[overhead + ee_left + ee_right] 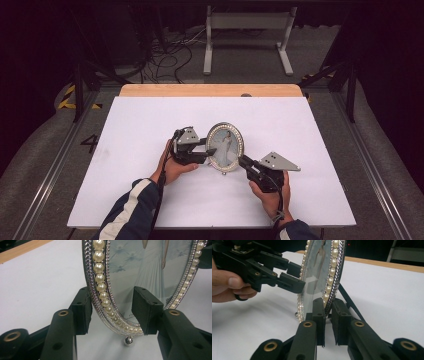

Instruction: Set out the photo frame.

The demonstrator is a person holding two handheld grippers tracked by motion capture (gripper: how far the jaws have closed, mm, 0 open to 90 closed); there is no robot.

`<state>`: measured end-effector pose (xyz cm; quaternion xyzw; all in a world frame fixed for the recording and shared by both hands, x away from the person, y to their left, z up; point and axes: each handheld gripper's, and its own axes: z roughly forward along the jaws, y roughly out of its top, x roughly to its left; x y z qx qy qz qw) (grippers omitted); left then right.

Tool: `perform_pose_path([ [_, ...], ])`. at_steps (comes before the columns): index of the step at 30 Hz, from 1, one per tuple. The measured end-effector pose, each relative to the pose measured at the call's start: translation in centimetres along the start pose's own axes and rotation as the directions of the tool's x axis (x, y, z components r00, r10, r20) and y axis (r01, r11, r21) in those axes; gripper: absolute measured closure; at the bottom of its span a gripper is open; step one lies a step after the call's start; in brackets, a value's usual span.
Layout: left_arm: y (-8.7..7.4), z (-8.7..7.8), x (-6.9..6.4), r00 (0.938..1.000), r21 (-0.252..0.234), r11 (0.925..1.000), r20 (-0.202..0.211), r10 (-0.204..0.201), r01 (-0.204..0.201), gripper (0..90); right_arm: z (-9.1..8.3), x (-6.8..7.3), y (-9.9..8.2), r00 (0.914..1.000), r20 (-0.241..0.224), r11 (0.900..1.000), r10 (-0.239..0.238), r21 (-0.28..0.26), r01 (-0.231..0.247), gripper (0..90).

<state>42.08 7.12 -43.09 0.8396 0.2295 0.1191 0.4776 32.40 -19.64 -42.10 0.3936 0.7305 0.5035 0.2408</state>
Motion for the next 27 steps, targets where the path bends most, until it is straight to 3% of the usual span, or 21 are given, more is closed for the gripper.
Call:
perform_pose_path([
  [8, -0.4, -0.5, -0.3, 0.9999, 0.007, 1.0000, -0.014, -0.006, 0.006, 51.5, 0.4, -0.4, 0.2, 1.0000, 0.001, 1.0000, -0.002, 0.004, 0.002, 80.9],
  [10, -0.5, -0.6, -0.2, 0.9998, 0.006, 0.9999, -0.015, -0.009, 0.009, 51.9, 0.7, -1.0, 0.7, 0.9981, -0.026, 0.9980, 0.057, 0.028, -0.056, 80.9],
  [14, -0.7, -0.7, -0.4, 0.9998, 0.008, 0.9999, -0.013, -0.012, 0.012, 52.7, 1.0, -1.6, 0.8, 0.9970, -0.040, 0.9974, 0.066, 0.032, -0.065, 79.0],
  [22, -1.1, -0.6, -1.0, 0.9996, 0.017, 0.9998, -0.025, -0.009, 0.009, 54.3, 1.6, -2.1, 1.1, 0.9967, -0.030, 0.9965, 0.075, 0.039, -0.074, 77.6],
  [27, -1.2, -0.5, -1.5, 0.9988, 0.022, 0.9996, -0.045, 0.018, -0.017, 56.5, 1.9, -2.4, 1.2, 0.9965, -0.022, 0.9960, 0.081, 0.039, -0.080, 76.9],
])
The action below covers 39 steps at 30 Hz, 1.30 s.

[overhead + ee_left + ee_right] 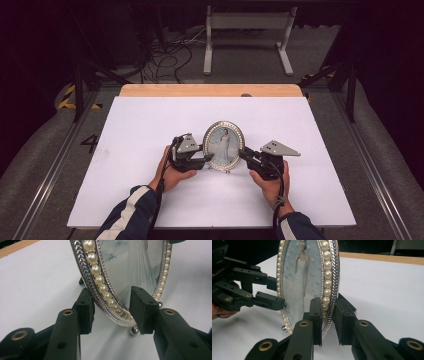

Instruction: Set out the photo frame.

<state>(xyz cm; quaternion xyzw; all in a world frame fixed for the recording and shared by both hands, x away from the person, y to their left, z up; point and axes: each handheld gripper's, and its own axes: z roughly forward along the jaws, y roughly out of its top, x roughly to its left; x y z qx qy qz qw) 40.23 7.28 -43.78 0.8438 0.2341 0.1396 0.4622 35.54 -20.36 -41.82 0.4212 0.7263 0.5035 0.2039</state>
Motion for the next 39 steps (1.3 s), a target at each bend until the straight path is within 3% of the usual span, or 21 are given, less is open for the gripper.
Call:
perform_pose_path([
  [7, -0.3, -0.2, -0.1, 0.9998, -0.014, 0.9997, -0.002, -0.018, 0.018, 60.2, 0.3, -0.3, 0.0, 1.0000, -0.001, 1.0000, -0.003, -0.002, 0.003, 76.2],
  [10, -0.4, -0.3, -0.2, 0.9993, -0.017, 0.9992, 0.004, -0.036, 0.036, 60.9, 0.4, -0.1, 0.2, 0.9996, 0.009, 0.9996, -0.027, 0.006, 0.027, 74.8],
  [32, -1.0, -0.5, -0.9, 0.9983, -0.049, 0.9977, -0.032, -0.049, 0.047, 60.7, 1.0, -0.3, 0.3, 0.9988, 0.002, 0.9988, -0.049, 0.005, 0.049, 73.3],
  [39, -1.0, -0.5, -1.0, 0.9985, -0.045, 0.9987, -0.048, -0.026, 0.024, 59.7, 0.9, -0.2, 0.3, 0.9975, 0.008, 0.9974, -0.071, 0.014, 0.071, 73.2],
])
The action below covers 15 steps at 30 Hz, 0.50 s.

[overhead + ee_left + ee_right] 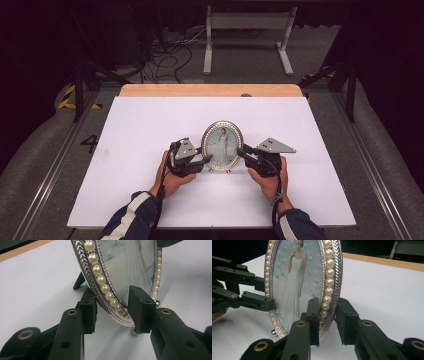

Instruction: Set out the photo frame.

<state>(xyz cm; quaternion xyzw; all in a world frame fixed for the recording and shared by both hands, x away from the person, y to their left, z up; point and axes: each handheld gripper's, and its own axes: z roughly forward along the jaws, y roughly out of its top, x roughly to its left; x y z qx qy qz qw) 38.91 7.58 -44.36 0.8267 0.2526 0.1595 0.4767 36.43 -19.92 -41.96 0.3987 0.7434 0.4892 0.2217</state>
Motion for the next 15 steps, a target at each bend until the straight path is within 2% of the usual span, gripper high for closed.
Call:
perform_pose_path([
  [7, -0.02, -0.10, -0.04, 1.0000, 0.005, 1.0000, -0.003, 0.008, -0.008, 59.4, -0.05, 0.29, -0.06, 0.9995, 0.013, 0.9995, -0.029, 0.009, 0.029, 73.0],
  [15, -0.03, -0.20, -0.01, 0.9998, 0.012, 0.9998, -0.009, 0.018, -0.018, 58.3, 0.21, 0.59, -0.30, 0.9991, 0.005, 0.9985, -0.043, 0.033, 0.043, 71.0],
])
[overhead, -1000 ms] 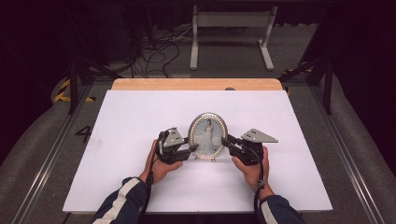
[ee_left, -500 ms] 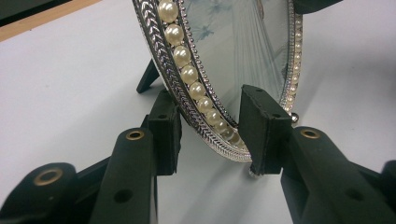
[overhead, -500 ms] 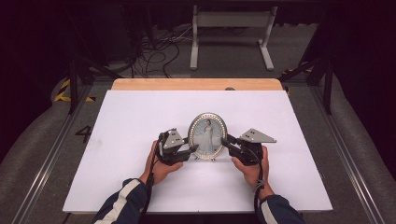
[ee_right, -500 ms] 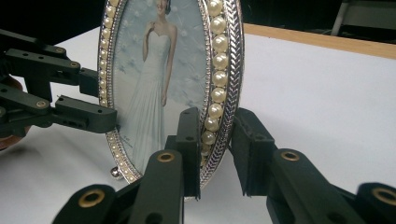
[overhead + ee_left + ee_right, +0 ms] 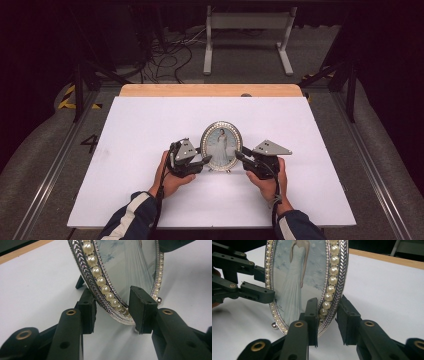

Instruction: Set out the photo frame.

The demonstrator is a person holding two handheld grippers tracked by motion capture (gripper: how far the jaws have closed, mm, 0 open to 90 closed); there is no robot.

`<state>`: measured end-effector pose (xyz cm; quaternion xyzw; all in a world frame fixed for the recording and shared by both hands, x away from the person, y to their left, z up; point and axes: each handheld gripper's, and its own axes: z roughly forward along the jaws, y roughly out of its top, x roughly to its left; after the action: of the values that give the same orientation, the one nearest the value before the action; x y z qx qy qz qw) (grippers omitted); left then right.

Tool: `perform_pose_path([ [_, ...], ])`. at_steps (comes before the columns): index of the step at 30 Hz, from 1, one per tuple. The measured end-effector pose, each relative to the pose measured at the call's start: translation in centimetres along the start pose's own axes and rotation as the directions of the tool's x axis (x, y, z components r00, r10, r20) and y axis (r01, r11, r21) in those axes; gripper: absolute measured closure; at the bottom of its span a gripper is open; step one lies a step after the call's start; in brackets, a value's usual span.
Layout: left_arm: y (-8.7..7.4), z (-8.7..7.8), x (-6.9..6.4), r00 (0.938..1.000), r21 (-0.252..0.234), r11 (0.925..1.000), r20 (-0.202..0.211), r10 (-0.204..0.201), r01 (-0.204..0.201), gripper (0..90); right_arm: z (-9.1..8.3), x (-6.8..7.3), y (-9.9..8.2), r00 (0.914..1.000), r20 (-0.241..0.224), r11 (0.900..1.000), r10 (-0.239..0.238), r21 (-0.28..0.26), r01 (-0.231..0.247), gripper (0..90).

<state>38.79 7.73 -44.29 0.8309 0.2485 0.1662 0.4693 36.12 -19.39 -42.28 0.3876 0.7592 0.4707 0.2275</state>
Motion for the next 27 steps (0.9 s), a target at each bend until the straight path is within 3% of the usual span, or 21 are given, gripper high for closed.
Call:
perform_pose_path([
  [18, 0.21, -0.59, -0.22, 0.9990, 0.005, 0.9991, -0.010, 0.043, -0.043, 47.7, 0.09, 0.17, 0.09, 0.9998, 0.006, 0.9994, -0.021, 0.026, 0.021, 62.4],
  [27, 0.29, -0.67, -0.24, 0.9975, 0.022, 0.9978, -0.030, 0.064, -0.063, 30.3, -0.01, 0.40, 0.27, 0.9981, -0.001, 0.9976, -0.062, 0.032, 0.062, 55.9],
])
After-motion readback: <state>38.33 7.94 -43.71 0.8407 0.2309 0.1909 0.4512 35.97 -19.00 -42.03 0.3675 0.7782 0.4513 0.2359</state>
